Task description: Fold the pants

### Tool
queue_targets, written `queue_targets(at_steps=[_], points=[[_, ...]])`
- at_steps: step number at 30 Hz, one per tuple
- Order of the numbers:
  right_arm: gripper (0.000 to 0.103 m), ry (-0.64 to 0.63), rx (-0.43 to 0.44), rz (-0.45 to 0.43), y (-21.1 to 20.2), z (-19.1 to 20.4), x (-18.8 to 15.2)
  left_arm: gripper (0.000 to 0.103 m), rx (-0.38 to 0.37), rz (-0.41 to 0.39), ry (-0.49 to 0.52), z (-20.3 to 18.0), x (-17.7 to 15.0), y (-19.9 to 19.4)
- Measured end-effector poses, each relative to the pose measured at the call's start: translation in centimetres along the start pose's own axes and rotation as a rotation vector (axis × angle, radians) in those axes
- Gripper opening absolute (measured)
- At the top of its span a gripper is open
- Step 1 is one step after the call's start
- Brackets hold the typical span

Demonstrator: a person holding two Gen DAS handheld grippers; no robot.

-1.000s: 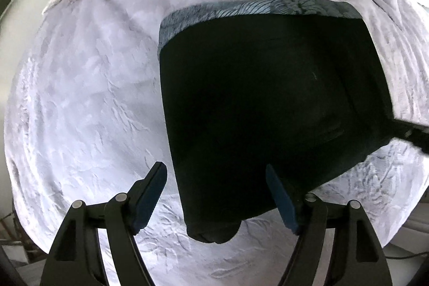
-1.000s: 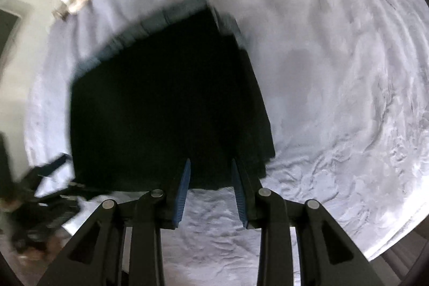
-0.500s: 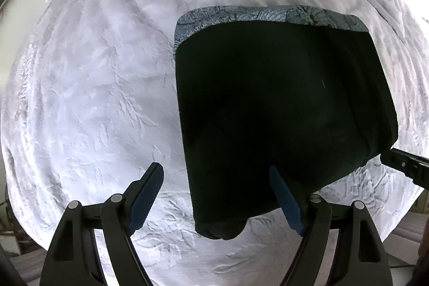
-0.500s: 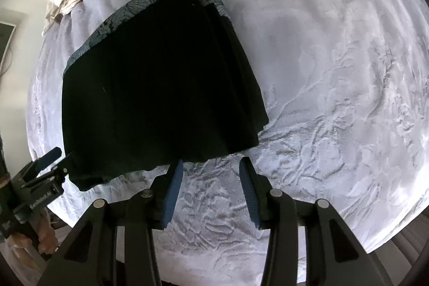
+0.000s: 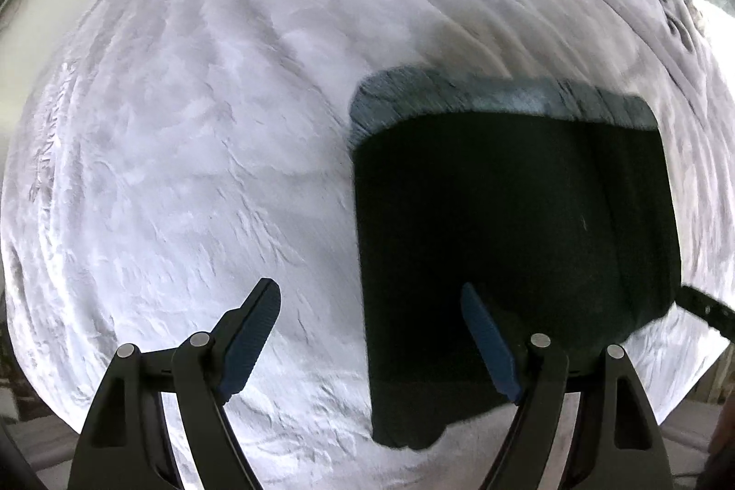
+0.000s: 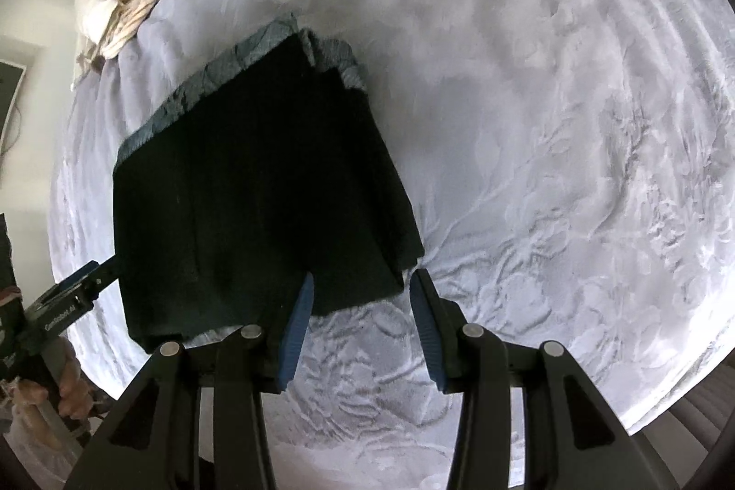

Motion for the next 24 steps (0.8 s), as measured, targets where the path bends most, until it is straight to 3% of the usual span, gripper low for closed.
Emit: queue_targets(at_steps=[7, 10, 13, 21, 24], points=[[0.048, -0.023, 0.001, 0.011, 0.3, 0.6, 0.5, 0.082, -0.07, 0.011, -0.097, 1.7, 2.5, 1.4], [0.059, -0.03, 0.008, 0.017, 0.6, 0.8, 0.9, 0.082, -0.132, 0.026, -0.12, 2.1, 2.9, 1.8], [0.061, -0.037, 0.026, 0.017, 0.9, 1.1, 1.5, 0.082, -0.228, 0.056, -0.103, 2.3, 3.4, 2.7], [0.065, -0.041, 0.059, 0.045, 2.3, 0.7, 3.5, 0.082, -0.312, 0.089, -0.075, 1.6, 3.8, 4.0], [0.07, -0.042, 0.103, 0.056, 3.1, 0.2, 4.1, 0.082, -0.377, 0.101, -0.046, 0.8, 3.8, 4.4]])
Point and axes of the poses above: each gripper's, at about its wrist camera, not at the fingertips, and y roughly the way its jaws point, z to its left, x to its top, the point moved 1 cm from there along y, roughly the way its jaws point, and after that the axes turned 1 degree about -y, right-handed, at the moved point
